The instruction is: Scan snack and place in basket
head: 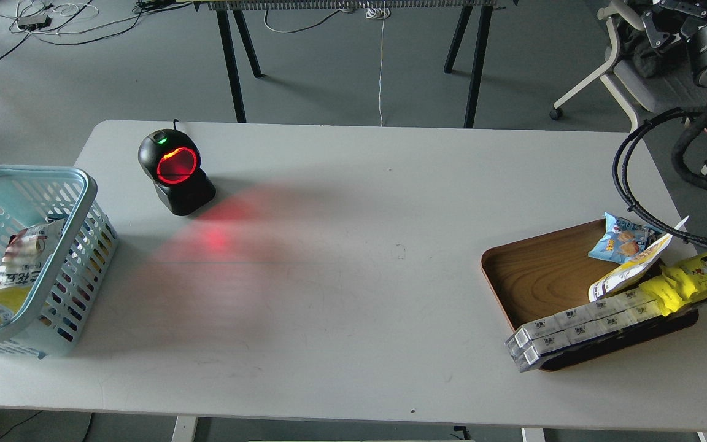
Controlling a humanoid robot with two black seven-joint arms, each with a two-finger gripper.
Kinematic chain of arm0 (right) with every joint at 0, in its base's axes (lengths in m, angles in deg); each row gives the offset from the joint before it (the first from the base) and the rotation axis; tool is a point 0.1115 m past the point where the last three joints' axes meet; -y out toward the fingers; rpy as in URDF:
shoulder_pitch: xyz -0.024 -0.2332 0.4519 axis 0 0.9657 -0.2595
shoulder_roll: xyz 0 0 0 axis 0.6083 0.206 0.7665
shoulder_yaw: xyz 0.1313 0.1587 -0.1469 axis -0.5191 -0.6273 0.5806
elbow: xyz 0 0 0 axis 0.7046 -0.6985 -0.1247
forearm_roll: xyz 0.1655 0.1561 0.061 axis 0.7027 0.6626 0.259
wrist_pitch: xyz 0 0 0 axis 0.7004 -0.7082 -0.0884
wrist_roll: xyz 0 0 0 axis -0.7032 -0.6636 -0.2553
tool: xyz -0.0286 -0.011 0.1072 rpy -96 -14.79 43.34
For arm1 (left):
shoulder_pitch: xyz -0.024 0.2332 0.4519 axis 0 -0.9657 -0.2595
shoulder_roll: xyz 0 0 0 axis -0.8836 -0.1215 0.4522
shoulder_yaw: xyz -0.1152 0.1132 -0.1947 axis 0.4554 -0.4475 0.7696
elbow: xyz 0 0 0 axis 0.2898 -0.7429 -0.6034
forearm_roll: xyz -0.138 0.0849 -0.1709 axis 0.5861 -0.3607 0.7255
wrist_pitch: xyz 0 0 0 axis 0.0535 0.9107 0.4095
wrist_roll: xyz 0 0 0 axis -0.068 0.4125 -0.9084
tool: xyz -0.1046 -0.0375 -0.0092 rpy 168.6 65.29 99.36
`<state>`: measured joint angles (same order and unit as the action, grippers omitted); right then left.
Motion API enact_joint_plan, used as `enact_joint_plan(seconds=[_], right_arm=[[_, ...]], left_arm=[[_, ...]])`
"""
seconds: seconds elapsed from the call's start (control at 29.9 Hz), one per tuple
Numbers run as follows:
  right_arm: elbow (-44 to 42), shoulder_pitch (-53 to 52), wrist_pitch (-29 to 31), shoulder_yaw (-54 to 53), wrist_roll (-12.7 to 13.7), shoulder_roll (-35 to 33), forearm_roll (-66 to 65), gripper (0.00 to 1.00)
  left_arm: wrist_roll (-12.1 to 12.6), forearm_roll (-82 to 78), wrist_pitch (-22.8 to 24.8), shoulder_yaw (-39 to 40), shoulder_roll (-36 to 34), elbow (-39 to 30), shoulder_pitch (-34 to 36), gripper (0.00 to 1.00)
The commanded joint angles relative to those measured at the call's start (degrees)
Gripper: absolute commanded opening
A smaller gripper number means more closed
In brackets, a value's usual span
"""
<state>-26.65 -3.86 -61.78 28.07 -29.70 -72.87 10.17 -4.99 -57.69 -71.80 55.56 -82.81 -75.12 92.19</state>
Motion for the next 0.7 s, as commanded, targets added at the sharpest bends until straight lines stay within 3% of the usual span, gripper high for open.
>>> enact_joint_plan(seconds=[0.0, 0.2, 0.3, 0.4, 0.67], right_arm=[[0.0, -0.4, 0.0, -0.1, 0.0, -1.3, 0.0, 0.99], [-0.2, -2.2, 0.0, 0.0, 0.3, -2.8, 0.0, 0.99], [-0.5, -3.3, 0.0, 0.0, 0.3, -3.3, 0.0, 0.99], [-0.7, -3.6, 0.0, -0.3, 0.0, -3.3, 0.0, 0.99], [-0.7, -3.6, 0.0, -1.5, 0.3, -3.0, 0.2, 0.97]], left_arm=[[0.0, 13.4, 12.1, 9.6, 4.0, 1.3, 0.2, 0.72], [0.0, 33.6, 32.3, 23.8, 13.2, 12.3, 0.1, 0.84], [0.0, 40.0, 39.0, 29.3, 20.0, 20.0, 0.2, 0.87], [0.0, 46.1, 41.8, 34.3, 26.8, 27.1, 0.4, 0.95], [8.6, 66.9, 41.8, 40.2, 42.6, 40.8, 0.6, 0.99]])
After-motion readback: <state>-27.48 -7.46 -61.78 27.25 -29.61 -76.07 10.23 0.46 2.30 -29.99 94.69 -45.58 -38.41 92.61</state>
